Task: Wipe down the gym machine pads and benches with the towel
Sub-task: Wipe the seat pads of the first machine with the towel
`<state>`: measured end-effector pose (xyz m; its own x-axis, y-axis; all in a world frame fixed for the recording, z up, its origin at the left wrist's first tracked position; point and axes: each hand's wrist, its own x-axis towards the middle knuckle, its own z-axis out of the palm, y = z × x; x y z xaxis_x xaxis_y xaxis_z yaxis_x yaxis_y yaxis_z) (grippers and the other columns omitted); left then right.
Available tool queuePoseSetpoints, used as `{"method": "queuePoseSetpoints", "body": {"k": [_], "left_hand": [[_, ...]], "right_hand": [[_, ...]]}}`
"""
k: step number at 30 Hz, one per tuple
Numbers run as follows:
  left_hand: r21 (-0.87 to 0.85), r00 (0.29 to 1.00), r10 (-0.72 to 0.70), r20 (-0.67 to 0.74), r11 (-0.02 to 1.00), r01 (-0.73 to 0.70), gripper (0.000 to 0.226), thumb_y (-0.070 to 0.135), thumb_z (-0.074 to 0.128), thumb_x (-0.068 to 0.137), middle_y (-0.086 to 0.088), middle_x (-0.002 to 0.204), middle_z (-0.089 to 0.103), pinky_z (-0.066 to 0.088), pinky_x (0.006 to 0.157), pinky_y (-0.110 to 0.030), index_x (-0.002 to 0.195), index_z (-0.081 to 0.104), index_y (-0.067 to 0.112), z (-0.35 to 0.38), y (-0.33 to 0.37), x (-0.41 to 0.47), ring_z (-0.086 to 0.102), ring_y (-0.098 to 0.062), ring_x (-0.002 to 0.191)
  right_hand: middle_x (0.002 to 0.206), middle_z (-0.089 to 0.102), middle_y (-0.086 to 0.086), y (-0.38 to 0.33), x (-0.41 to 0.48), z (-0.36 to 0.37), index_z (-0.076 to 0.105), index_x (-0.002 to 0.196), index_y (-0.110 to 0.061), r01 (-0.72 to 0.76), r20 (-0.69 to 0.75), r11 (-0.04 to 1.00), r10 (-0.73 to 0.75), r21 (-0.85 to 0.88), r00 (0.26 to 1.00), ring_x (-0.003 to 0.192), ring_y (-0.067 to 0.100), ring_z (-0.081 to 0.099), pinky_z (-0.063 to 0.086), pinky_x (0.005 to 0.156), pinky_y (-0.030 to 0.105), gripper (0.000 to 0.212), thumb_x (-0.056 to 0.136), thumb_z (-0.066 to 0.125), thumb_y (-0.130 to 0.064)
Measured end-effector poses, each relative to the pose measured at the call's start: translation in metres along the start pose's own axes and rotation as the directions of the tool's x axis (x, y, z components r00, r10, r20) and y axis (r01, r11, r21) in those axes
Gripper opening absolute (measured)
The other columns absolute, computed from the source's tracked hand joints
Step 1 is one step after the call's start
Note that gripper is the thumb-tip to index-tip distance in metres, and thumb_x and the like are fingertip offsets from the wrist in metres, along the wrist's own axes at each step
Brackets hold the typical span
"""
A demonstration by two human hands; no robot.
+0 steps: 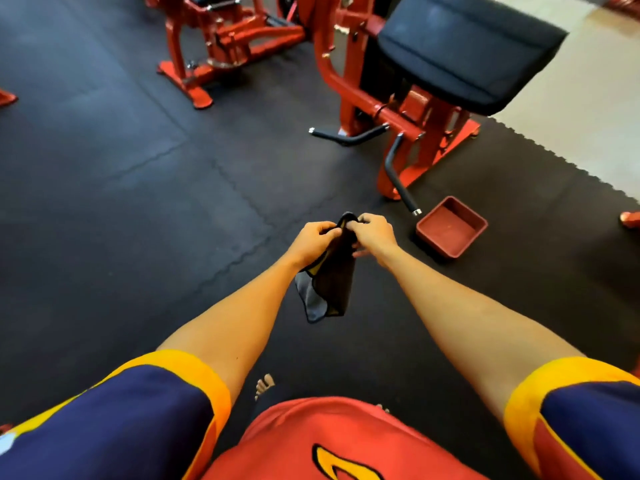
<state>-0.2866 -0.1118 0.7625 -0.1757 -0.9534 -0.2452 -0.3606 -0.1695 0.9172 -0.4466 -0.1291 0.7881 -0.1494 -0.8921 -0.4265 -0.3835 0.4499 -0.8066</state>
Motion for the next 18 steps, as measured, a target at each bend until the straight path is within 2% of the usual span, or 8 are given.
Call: {"method": "queuePoseSetpoints", "body": {"k": [3,5,7,9,12,15,17,18], "left_hand": [[-0.046,0.992,0.016,0.126,0.999,-0.011,0.023,0.024,0.077,0.091,-0.002,0.097,0.074,0.055,0.081,-0.028,0.111,0.070,0.015,0.060,0.039,0.004,0.069,-0.012,0.089],[0.107,0.980,0.047,0.193,0.992,-0.069,0.043,0.019,0.085,0.080,0.001,0.103,0.072,0.053,0.078,-0.023,0.117,0.064,0.020,0.106,0.059,0.010,0.068,-0.016,0.095],[0.265,0.978,0.063,0.197,0.957,-0.115,0.051,0.014,0.081,0.079,0.000,0.107,0.068,0.048,0.076,-0.026,0.124,0.059,0.021,0.143,0.071,0.016,0.065,-0.020,0.098],[0.297,0.981,0.062,0.183,0.948,-0.115,0.046,0.017,0.075,0.083,0.001,0.106,0.067,0.048,0.078,-0.031,0.124,0.057,0.025,0.180,0.088,0.016,0.065,-0.018,0.095],[0.392,0.978,0.060,0.200,0.910,-0.136,0.021,0.028,0.069,0.084,-0.001,0.095,0.068,0.057,0.077,-0.038,0.102,0.059,0.030,0.220,0.109,0.023,0.068,-0.021,0.089],[0.536,0.961,0.055,0.270,0.821,-0.197,0.010,0.029,0.070,0.082,-0.003,0.090,0.070,0.057,0.083,-0.040,0.083,0.061,0.032,0.254,0.143,0.038,0.068,-0.024,0.088],[0.543,0.944,0.057,0.326,0.805,-0.237,0.007,0.024,0.074,0.084,-0.003,0.086,0.067,0.054,0.078,-0.035,0.088,0.068,0.022,0.269,0.169,0.053,0.066,-0.021,0.086],[0.484,0.932,0.053,0.359,0.843,-0.234,0.011,0.021,0.076,0.084,-0.003,0.083,0.066,0.052,0.073,-0.034,0.093,0.071,0.015,0.278,0.182,0.060,0.064,-0.020,0.084]], "right_hand": [[0.087,0.065,0.013,0.020,0.002,-0.060,0.061,0.073,-0.013,-0.029,-0.071,0.983,0.042,0.181,0.997,0.069,0.028,0.071,0.063,0.058,0.043,0.019,0.092,0.062,-0.017],[0.093,0.064,0.014,0.039,0.002,-0.107,0.061,0.077,-0.011,-0.023,-0.102,0.953,0.056,0.303,0.993,0.076,0.031,0.071,0.061,0.054,0.042,0.018,0.094,0.060,-0.015],[0.102,0.062,0.015,0.054,-0.001,-0.146,0.060,0.083,-0.009,-0.014,-0.109,0.921,0.061,0.390,0.992,0.079,0.031,0.070,0.057,0.045,0.033,0.016,0.098,0.058,-0.014],[0.101,0.059,0.015,0.073,-0.008,-0.191,0.056,0.085,-0.008,0.013,-0.160,0.906,0.061,0.424,0.985,0.077,0.032,0.070,0.054,0.041,0.030,0.016,0.099,0.058,-0.014],[0.090,0.062,0.013,0.095,-0.018,-0.250,0.050,0.080,-0.011,0.059,-0.280,0.911,0.063,0.407,0.958,0.060,0.025,0.071,0.052,0.040,0.028,0.019,0.098,0.057,-0.012],[0.086,0.065,0.013,0.116,-0.023,-0.311,0.046,0.071,-0.015,0.072,-0.405,0.943,0.070,0.325,0.912,0.070,0.023,0.071,0.057,0.049,0.027,0.030,0.093,0.064,-0.006],[0.092,0.068,0.015,0.130,-0.022,-0.344,0.050,0.082,-0.016,0.061,-0.345,0.931,0.072,0.361,0.936,0.080,0.024,0.072,0.061,0.062,0.032,0.025,0.089,0.069,0.000],[0.097,0.067,0.014,0.138,-0.024,-0.360,0.051,0.094,-0.014,0.056,-0.281,0.909,0.069,0.412,0.957,0.084,0.022,0.072,0.062,0.070,0.033,0.026,0.088,0.070,0.003]]}}
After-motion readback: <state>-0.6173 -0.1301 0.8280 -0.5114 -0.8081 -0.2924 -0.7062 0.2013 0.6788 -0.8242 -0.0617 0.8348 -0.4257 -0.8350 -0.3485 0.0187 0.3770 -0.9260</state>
